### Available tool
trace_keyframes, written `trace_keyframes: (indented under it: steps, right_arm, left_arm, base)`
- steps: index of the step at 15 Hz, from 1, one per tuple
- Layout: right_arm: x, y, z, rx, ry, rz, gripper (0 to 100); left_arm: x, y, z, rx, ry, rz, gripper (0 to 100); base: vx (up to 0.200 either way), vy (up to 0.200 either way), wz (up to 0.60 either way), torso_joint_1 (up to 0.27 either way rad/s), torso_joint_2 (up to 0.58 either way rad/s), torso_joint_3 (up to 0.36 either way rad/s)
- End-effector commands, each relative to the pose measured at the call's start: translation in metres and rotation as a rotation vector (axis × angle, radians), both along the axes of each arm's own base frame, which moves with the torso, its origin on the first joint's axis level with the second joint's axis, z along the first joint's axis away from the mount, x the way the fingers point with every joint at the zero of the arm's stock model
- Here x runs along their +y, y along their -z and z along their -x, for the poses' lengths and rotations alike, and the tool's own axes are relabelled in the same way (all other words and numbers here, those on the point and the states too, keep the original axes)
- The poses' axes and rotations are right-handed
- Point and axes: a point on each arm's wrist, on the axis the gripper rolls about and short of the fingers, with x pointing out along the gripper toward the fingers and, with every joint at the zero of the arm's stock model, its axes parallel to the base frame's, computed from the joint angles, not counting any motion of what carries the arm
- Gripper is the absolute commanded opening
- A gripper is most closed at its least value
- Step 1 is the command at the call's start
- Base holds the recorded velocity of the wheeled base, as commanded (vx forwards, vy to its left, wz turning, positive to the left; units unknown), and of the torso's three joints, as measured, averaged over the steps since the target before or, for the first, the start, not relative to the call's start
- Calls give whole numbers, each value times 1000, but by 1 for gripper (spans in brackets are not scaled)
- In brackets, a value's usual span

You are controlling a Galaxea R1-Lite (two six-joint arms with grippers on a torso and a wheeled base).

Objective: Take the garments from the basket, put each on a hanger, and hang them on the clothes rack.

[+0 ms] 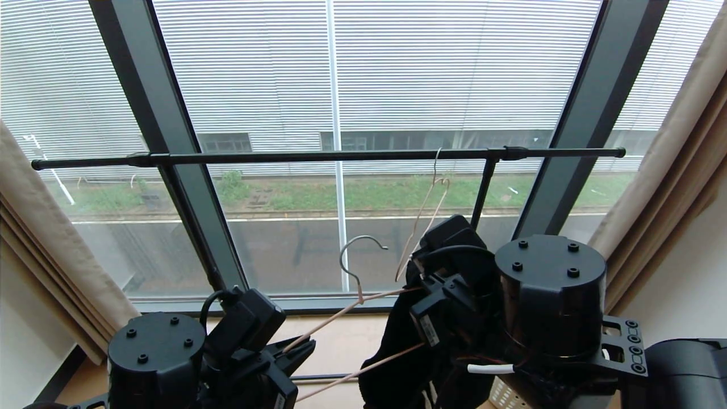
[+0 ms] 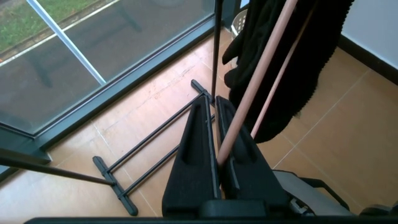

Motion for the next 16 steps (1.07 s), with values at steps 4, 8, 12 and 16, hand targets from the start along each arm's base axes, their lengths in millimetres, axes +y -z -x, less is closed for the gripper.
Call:
trace_keyframes:
  steps: [4,8,12,16]
  right_arm:
    - [9,-13,15,-12,-49,-78,0]
    - [11,-22,28,-18,-84,-124,0]
    - [15,-23,36,-14,-112,-138,0]
    - [17,-25,40,-15,-123,-152,0]
  left_arm:
    - [0,3,0,9,2,-9,0]
    - [-1,3,0,10,-1,-8,0]
    - [-1,3,-1,11,-1,-9,0]
    - [-1,4,0,14,1,-11,0]
  base:
    - [0,0,0,0,0,0]
    - [0,0,0,0,0,0]
    - [0,0,0,0,0,0]
    - [0,0,0,0,0,0]
